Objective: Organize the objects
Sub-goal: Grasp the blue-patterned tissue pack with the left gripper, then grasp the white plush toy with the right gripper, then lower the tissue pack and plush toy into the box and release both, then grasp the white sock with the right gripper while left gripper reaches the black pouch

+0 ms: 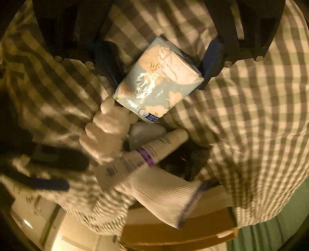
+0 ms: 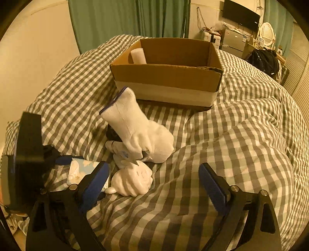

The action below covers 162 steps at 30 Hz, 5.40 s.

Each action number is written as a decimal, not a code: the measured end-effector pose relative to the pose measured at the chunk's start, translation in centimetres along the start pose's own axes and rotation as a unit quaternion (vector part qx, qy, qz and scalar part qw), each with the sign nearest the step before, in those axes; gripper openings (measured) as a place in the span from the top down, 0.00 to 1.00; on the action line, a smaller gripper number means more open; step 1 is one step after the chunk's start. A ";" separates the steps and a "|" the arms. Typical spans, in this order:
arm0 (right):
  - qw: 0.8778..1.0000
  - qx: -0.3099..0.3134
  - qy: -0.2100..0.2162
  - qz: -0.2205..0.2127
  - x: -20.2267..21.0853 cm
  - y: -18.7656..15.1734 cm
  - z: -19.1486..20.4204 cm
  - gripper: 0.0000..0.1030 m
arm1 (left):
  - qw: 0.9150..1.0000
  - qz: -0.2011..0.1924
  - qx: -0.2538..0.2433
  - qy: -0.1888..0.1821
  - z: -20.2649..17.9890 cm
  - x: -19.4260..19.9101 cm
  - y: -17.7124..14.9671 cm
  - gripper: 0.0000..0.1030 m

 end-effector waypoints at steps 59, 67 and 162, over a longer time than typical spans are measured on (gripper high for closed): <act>0.991 0.074 -0.023 -0.108 11.1 8.1 2.8 0.42 | 0.986 -0.160 -0.008 0.050 1.1 15.0 8.6 0.23; 0.982 0.059 -0.044 -0.172 14.8 13.8 1.3 0.42 | 0.978 -0.196 -0.018 0.064 2.2 18.2 14.3 0.23; 0.999 0.027 -0.007 -0.027 -0.2 6.1 0.8 0.17 | 0.990 -0.095 0.017 0.104 7.6 3.8 7.0 0.07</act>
Point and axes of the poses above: each gripper's, at about its wrist camera, not at the fingertips, and x roughly against the way its jaws point, z to its left, y to its top, the point moved 7 cm from there along -x, roughly the way its jaws point, and after that the axes turned 11 degrees about -y, right-handed, at the moved point
